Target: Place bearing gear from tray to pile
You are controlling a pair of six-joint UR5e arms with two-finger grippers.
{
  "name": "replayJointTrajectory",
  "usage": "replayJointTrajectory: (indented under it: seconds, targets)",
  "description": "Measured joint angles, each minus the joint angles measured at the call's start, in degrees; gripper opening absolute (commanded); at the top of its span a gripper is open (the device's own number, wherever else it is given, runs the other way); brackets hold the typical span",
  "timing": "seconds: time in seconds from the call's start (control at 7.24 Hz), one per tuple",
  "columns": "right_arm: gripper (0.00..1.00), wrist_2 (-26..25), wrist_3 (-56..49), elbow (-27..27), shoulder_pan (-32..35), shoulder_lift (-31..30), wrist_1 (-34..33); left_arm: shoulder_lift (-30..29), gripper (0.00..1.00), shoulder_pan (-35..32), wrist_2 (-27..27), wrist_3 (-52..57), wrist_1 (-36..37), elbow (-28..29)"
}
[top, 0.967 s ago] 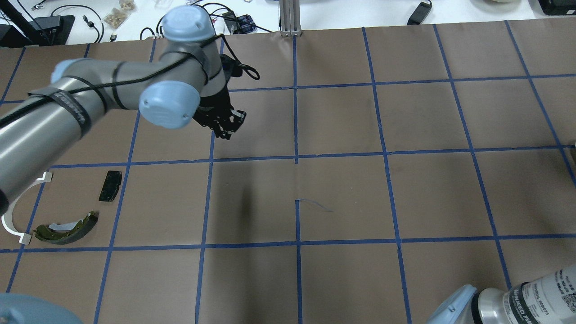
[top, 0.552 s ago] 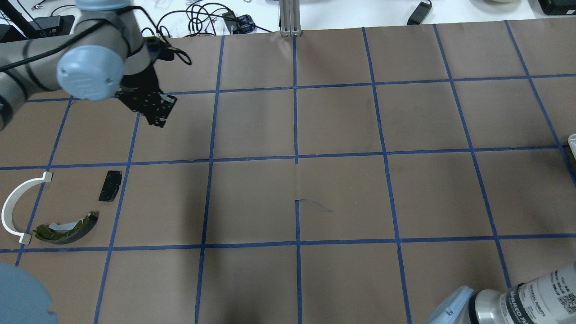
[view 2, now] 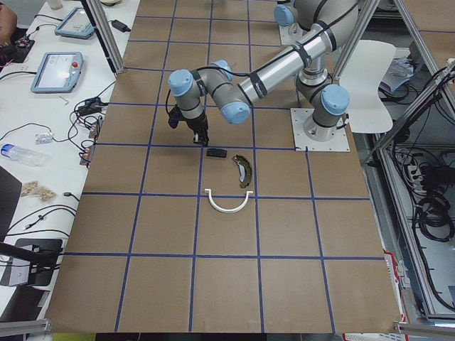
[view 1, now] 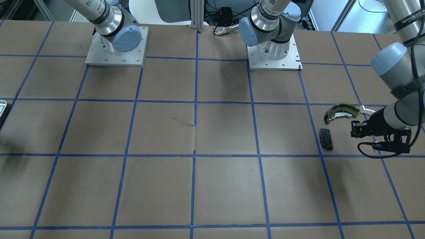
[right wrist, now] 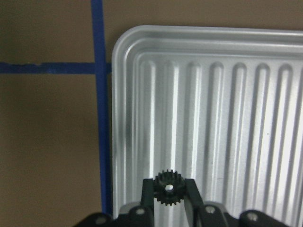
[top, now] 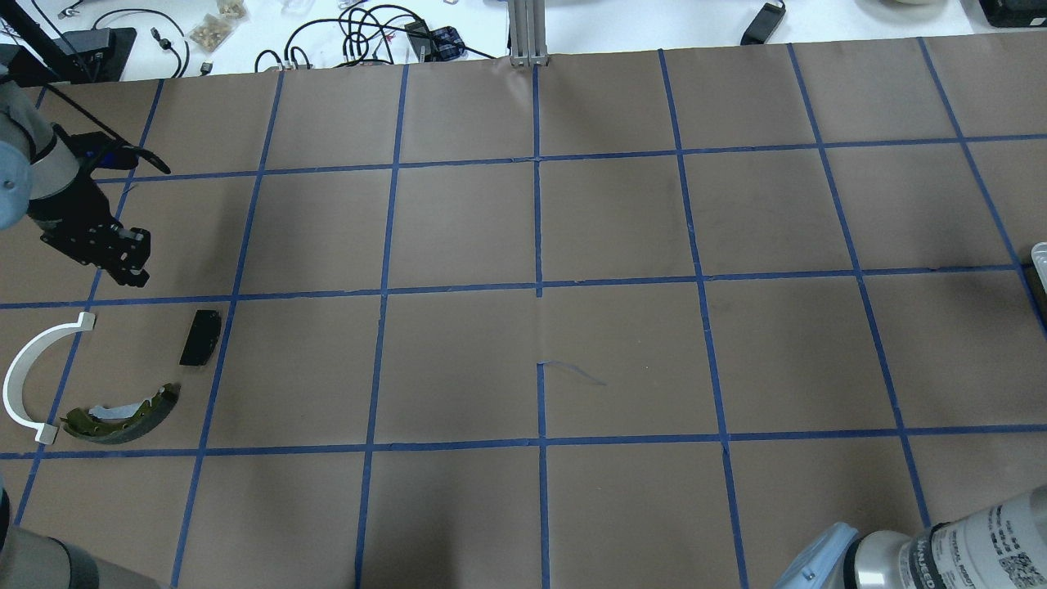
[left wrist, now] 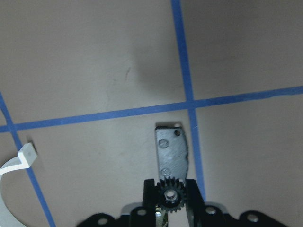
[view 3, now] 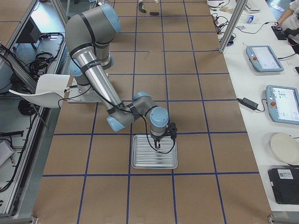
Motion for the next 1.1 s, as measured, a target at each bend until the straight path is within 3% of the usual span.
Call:
replayJointTrajectory:
  seconds: [0.55,0.83,1.1]
  targets:
    - [0.03,0.8,16.5,6.9,18.7,-12.3,6.9,-3.9,0.0,2.5,0.0,4.2,8.2,-4.4]
    - [0.0,3.2,30.2,10.8,30.6,-16.5,7.1,-4.7,0.0,2.9,0.0,4.7,13.2,-8.0]
    - [0.0,4.9,48.6,11.7,46.4,-17.0,5.8,-4.8,0.0,5.3,-0.1,5.3,15.2,-10.9]
